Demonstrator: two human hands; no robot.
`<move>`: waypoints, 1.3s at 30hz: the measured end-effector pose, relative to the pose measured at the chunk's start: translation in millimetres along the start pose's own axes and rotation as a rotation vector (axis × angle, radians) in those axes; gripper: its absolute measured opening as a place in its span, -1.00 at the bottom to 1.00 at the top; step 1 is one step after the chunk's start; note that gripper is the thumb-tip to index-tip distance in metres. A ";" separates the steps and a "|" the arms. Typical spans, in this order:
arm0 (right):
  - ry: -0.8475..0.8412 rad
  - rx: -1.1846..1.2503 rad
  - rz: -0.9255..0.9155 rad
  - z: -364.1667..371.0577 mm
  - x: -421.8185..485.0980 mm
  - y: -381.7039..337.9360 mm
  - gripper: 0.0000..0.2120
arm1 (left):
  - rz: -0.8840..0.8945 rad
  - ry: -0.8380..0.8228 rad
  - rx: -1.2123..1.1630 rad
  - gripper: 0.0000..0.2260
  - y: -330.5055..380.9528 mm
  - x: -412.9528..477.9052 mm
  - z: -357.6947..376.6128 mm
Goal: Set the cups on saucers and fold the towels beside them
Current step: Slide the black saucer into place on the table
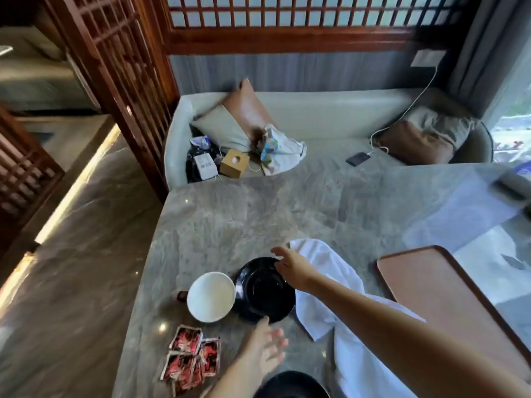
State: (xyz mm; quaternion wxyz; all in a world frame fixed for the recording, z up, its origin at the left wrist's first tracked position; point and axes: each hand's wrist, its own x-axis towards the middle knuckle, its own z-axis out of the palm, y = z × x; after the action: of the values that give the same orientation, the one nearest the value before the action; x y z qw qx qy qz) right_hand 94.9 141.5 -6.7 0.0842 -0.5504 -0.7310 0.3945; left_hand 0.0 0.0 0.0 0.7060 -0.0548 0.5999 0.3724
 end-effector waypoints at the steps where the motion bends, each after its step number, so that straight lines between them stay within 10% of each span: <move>1: -0.023 -0.016 -0.006 2.0 5.9 4.3 -0.60 | 0.017 0.053 -0.054 -0.81 -2.5 5.8 2.3; 16: 0.026 -0.047 0.021 0.6 40.3 68.3 -0.62 | 0.324 0.567 -0.051 -0.87 20.8 77.0 34.0; 39: 0.244 0.368 0.326 -31.4 37.8 140.3 -0.61 | 0.632 0.413 0.335 -0.53 65.9 136.8 106.7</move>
State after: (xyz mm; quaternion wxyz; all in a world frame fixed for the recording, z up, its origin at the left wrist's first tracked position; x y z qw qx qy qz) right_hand 201.6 201.3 -91.2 0.2055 -0.6795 -0.5333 0.4601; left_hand 47.5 166.1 -67.9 0.4207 0.1743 0.7686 0.4494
